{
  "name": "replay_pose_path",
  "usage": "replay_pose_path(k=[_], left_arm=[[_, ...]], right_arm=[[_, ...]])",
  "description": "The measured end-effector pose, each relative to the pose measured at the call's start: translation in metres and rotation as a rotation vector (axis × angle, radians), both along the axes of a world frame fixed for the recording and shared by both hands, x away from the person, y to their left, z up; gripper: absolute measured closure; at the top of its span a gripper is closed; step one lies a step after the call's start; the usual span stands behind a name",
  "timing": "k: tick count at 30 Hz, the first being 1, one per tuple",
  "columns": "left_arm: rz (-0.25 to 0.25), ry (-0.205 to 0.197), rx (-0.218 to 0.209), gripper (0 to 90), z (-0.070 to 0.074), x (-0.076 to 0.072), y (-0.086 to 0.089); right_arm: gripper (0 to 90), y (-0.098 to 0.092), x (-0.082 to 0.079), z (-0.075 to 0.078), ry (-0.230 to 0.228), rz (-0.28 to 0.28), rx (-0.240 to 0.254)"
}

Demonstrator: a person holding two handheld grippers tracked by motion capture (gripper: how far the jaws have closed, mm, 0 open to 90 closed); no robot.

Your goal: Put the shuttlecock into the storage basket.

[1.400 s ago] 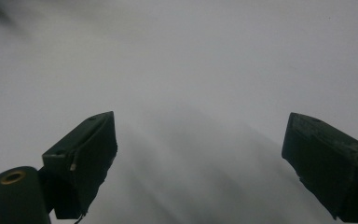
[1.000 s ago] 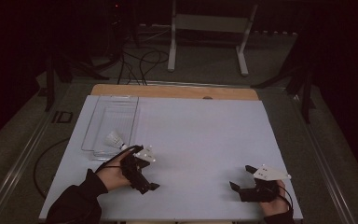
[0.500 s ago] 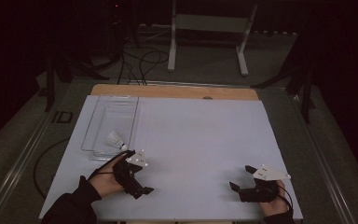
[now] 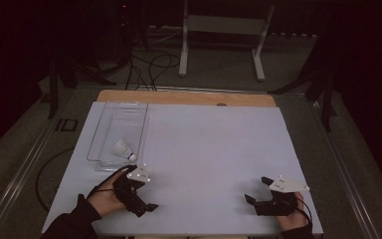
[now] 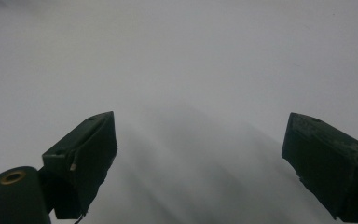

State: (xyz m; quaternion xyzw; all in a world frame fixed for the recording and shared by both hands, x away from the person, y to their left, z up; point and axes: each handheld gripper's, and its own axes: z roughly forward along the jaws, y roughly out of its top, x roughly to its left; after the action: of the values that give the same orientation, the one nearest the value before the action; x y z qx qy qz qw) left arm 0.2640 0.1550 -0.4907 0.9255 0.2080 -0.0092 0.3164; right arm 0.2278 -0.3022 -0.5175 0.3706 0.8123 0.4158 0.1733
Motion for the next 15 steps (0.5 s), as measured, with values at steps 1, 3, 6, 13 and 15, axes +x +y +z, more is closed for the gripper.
replay_pose_path(k=[1, 3, 6, 13, 15], left_arm=[[0.002, -0.003, 0.000, 0.1, 0.000, 0.000, 0.001], [0.011, -0.005, -0.004, 0.2, 0.000, -0.002, 0.004], [0.021, -0.007, -0.017, 0.1, 0.000, -0.003, 0.008], [0.055, -0.010, -0.032, 0.2, -0.004, -0.005, 0.017], [0.066, -0.003, -0.054, 0.1, -0.005, -0.006, 0.021]], right_arm=[[9.8, 0.000, 0.000, 0.000, 0.000, 0.000, 0.000], [9.9, 0.000, 0.000, 0.000, 0.002, 0.000, 0.000], [9.8, 0.001, 0.000, 0.000, 0.004, 0.001, -0.001], [9.8, 0.001, 0.000, 0.000, 0.006, 0.001, -0.004], [9.8, 0.001, 0.000, 0.000, 0.006, 0.002, -0.003]])
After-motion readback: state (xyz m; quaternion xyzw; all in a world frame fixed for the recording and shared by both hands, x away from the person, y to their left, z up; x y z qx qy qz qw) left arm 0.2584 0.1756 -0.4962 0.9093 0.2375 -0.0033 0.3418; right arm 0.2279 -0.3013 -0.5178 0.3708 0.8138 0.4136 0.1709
